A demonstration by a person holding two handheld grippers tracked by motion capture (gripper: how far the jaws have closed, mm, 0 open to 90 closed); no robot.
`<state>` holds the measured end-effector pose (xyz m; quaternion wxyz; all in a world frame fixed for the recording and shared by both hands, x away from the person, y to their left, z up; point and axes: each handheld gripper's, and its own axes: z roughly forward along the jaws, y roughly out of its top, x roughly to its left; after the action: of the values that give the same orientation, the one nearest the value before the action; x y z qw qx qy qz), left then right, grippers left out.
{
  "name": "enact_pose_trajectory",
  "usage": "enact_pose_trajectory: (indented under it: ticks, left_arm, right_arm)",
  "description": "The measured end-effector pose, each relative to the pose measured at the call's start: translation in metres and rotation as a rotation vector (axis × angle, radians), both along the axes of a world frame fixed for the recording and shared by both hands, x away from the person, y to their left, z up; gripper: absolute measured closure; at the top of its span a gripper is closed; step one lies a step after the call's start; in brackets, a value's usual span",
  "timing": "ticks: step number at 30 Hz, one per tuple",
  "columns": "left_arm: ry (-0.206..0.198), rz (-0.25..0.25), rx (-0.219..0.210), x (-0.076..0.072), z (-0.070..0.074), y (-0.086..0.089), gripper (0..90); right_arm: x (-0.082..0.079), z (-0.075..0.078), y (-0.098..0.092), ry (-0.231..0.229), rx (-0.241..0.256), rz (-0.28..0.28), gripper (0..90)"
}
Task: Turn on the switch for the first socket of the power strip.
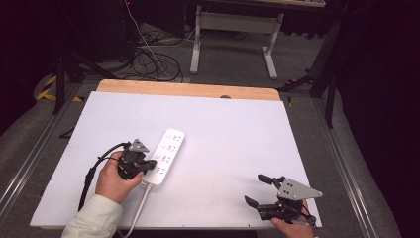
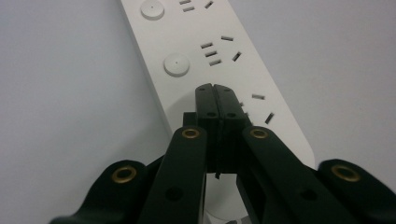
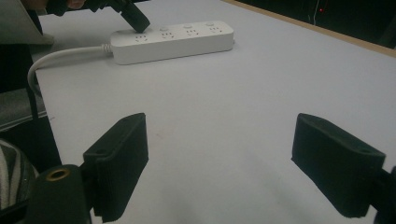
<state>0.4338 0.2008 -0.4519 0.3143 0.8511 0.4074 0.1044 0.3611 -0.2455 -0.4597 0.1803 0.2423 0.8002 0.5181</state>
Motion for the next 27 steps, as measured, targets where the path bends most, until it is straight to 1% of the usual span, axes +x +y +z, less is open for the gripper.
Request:
enact_pose_trajectory:
  ticks: [4,7,12,17,21,22,23,24,27]
  left_arm:
    - [0.004,0.009,0.003,0.0002,0.0003,-0.0006,90.0]
    - [0.006,0.012,-0.003,0.0000,-0.0002,-0.0004,90.0]
    - [0.006,0.014,-0.043,-0.0007,-0.0034,0.0035,90.0]
    - [0.000,0.014,-0.041,-0.0011,-0.0037,0.0040,90.0]
    - [0.000,0.018,-0.064,-0.0010,-0.0059,0.0068,90.0]
    - [-0.002,0.022,-0.077,-0.0011,-0.0075,0.0092,90.0]
    - [-0.002,0.022,-0.077,-0.0011,-0.0075,0.0092,90.0]
    - [-0.017,0.027,-0.057,-0.0011,-0.0069,0.0092,90.0]
    - [-0.035,0.024,-0.021,-0.0032,-0.0059,0.0052,90.0]
  right_arm:
    - [-0.0002,0.0003,0.0000,0.000,-0.002,0.000,19.1]
    - [-0.0002,0.0005,-0.0004,0.000,0.000,0.002,19.1]
    - [-0.0007,0.0006,0.0003,-0.002,-0.002,0.003,19.1]
    - [-0.0012,0.0016,-0.0004,-0.004,0.002,-0.001,19.1]
    - [-0.0015,0.0015,-0.0003,-0.004,0.001,0.000,19.1]
    - [-0.0014,0.0014,-0.0002,-0.003,0.000,0.001,19.1]
    - [-0.0014,0.0014,-0.0002,-0.003,0.000,0.001,19.1]
    - [-0.0015,0.0015,0.0002,-0.003,0.003,0.002,19.1]
    - [-0.0020,0.0016,0.0008,-0.002,0.005,0.002,19.1]
